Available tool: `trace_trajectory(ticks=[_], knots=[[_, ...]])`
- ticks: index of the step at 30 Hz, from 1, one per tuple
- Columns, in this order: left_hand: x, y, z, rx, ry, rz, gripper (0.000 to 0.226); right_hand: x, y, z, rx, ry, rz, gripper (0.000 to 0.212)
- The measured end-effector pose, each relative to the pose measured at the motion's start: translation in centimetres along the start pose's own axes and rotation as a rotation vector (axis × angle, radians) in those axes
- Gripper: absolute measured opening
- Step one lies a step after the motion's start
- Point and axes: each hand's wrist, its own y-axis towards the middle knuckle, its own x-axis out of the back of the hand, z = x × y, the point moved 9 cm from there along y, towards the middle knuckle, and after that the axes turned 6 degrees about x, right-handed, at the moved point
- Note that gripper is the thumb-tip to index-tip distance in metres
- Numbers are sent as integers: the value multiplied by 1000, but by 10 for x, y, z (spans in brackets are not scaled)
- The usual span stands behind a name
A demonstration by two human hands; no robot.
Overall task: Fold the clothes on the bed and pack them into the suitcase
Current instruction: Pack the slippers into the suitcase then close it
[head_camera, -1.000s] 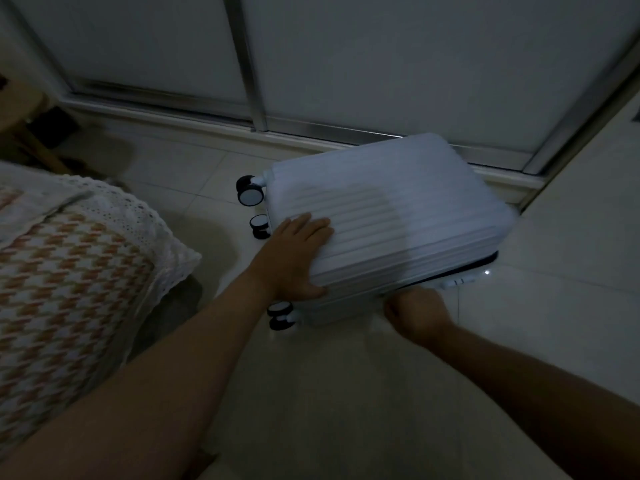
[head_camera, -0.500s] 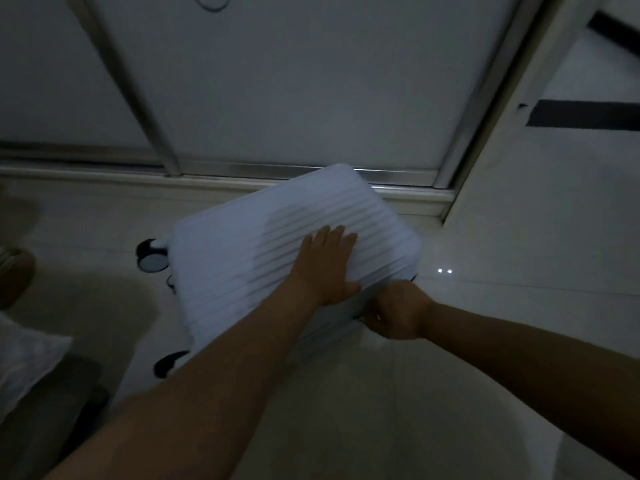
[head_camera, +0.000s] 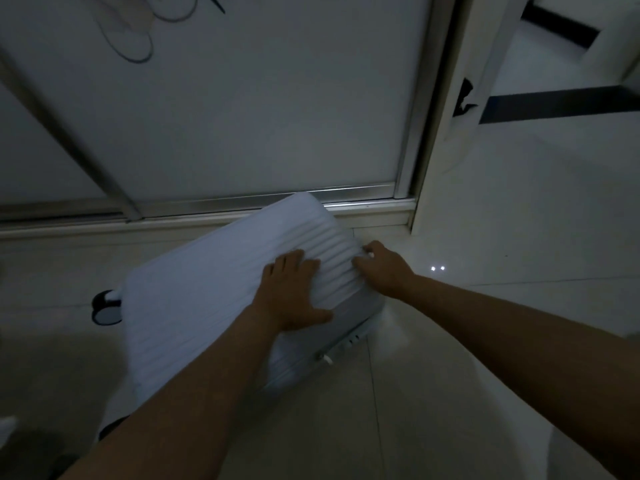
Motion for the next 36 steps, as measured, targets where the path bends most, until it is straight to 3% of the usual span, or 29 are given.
trace_trajectory(ticks=[3, 5, 7, 9, 11, 12, 14, 18, 20, 23, 30, 32, 36], knots=[[29, -13, 0, -19, -69, -105, 74, 8, -22, -5, 14, -81, -4, 43], [35, -21, 0, -25, -59, -115, 62, -7, -47, -6, -34, -15, 191, 47], [30, -34, 3, 11, -101, -112, 49, -13, -61, 8, 62, -258, 264, 49], [28, -54, 9, 47, -67, -205, 50, 1, -53, 47, 289, -584, 40, 46], [24, -79, 19, 104, -15, -256, 59, 5, -38, 90, 476, -612, -126, 33], [16, -91, 27, 167, 17, -205, 65, 1, -28, 108, 532, -588, -128, 32], [-2, -114, 49, 309, 71, -79, 76, -17, -4, 128, 536, -581, -14, 54], [-22, -140, 83, 534, 14, -35, 75, -68, 24, 124, 391, -664, 258, 100], [-26, -139, 86, 521, 10, -56, 76, -79, 30, 114, 377, -765, 286, 107], [-30, -133, 89, 488, 24, -64, 73, -74, 32, 112, 425, -817, 199, 106], [-20, -87, 115, 215, 51, 71, 78, -51, 20, 102, 297, -770, 100, 97], [-13, -73, 124, 183, 65, 113, 82, -40, 7, 93, 284, -686, 24, 80], [6, -43, 115, 327, 30, 98, 69, -27, -19, 77, 298, -374, -36, 33]])
